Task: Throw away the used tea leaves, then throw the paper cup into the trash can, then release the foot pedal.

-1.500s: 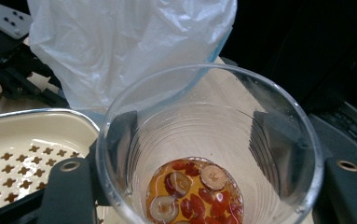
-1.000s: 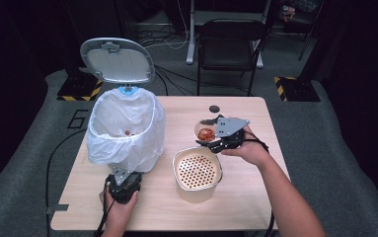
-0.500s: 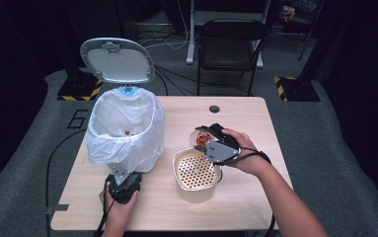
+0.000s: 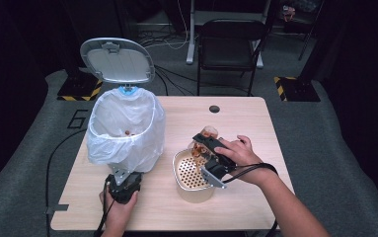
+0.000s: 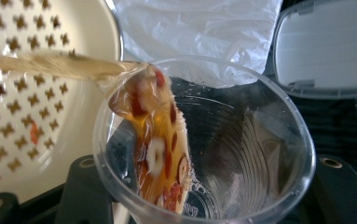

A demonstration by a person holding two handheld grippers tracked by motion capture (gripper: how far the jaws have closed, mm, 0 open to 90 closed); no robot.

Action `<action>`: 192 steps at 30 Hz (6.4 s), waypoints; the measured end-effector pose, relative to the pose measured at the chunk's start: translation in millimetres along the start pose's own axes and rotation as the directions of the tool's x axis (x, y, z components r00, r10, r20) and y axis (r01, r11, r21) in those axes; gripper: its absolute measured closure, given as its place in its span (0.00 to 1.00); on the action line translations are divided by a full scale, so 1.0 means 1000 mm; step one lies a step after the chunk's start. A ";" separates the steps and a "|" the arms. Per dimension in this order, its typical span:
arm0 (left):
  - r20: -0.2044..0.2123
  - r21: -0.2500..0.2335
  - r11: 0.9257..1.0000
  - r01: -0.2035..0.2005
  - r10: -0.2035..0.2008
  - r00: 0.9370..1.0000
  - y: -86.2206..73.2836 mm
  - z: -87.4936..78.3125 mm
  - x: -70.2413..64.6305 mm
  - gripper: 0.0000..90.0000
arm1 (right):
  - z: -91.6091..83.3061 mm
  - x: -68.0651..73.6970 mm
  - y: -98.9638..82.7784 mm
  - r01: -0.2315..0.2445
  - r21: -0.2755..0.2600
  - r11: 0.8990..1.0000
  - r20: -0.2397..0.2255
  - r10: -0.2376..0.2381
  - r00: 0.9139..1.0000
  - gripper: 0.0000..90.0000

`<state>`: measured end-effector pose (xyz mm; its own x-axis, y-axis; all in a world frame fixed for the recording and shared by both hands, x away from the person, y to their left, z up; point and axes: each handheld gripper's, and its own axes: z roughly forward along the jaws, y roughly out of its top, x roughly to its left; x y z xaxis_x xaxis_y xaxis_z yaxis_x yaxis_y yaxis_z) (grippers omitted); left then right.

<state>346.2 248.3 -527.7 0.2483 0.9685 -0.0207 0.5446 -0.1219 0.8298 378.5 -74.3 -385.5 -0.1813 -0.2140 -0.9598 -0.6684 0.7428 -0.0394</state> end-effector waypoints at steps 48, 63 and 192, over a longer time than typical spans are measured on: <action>0.001 0.000 1.000 -0.001 0.001 1.000 0.000 0.000 0.000 0.59 | -0.001 0.030 0.028 0.549 0.127 0.826 0.123 -0.563 0.817 0.47; 0.001 0.000 1.000 0.001 -0.001 1.000 0.000 0.000 0.000 0.59 | -0.001 -0.001 0.014 0.325 0.051 0.944 0.040 -0.327 0.944 0.46; -0.008 -0.012 1.000 -0.011 0.011 1.000 0.000 0.000 0.002 0.60 | 0.181 -0.149 0.067 -0.983 0.113 0.142 -0.411 0.908 0.084 0.00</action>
<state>346.8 250.7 -527.6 0.2476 0.9688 -0.0073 0.5322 -0.1297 0.8366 491.1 121.8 -295.3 -0.9186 0.3952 -0.0021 0.1648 0.3879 0.9069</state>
